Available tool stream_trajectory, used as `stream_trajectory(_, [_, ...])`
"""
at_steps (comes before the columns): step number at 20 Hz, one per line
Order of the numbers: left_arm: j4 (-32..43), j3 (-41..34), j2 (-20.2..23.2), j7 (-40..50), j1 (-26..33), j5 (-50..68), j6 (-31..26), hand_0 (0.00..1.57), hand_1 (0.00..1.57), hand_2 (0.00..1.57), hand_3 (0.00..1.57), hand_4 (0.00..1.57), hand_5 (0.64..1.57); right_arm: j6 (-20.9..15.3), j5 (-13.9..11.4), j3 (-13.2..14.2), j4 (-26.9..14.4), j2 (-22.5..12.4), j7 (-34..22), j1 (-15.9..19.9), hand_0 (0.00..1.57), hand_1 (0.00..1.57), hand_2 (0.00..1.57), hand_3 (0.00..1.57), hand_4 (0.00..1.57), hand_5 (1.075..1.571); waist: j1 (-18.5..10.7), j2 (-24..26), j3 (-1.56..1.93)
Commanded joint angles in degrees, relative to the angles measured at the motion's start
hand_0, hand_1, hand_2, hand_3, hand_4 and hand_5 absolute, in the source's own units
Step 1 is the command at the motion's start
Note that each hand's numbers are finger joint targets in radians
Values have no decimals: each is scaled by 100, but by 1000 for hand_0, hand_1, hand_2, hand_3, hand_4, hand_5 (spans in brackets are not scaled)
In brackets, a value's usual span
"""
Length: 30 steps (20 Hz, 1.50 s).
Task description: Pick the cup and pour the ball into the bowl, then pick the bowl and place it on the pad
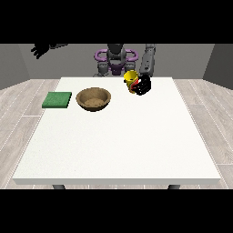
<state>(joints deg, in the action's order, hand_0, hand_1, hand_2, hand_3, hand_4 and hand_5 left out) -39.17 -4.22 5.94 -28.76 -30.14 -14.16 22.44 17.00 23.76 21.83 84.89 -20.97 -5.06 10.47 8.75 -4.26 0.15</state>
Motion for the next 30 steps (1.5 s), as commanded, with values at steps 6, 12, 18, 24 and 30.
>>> stream_trajectory(6, [580,1744,399,2088,-869,-2795,1500,1357,1357,1571,1571,1456,1535,128,-26,27,-732,14,93,14,0,0,0,151,668,1561,-49,560,38])
stream_trajectory(12, [893,2356,-438,4023,-1935,-3892,1276,1347,1347,1571,1571,1444,1540,534,95,357,-1481,-359,454,179,0,0,0,0,688,1560,-158,399,-1])
stream_trajectory(18, [1053,3196,-585,5467,-2357,-4734,378,1311,1311,1571,1571,1470,1529,466,-184,13,-1691,-110,353,67,0,0,0,172,699,1560,-44,870,-5])
stream_trajectory(24, [1371,3969,-591,6107,-2648,-5823,-159,1470,1470,1571,1571,1099,1570,454,-164,101,-1812,-186,467,234,0,0,0,248,698,1556,-62,858,-7])
stream_trajectory(30, [615,4744,-593,6633,-2856,-6064,-1480,410,410,1341,1548,1019,1571,396,-410,-157,-2143,136,865,510,0,0,0,328,690,1553,145,669,-8])
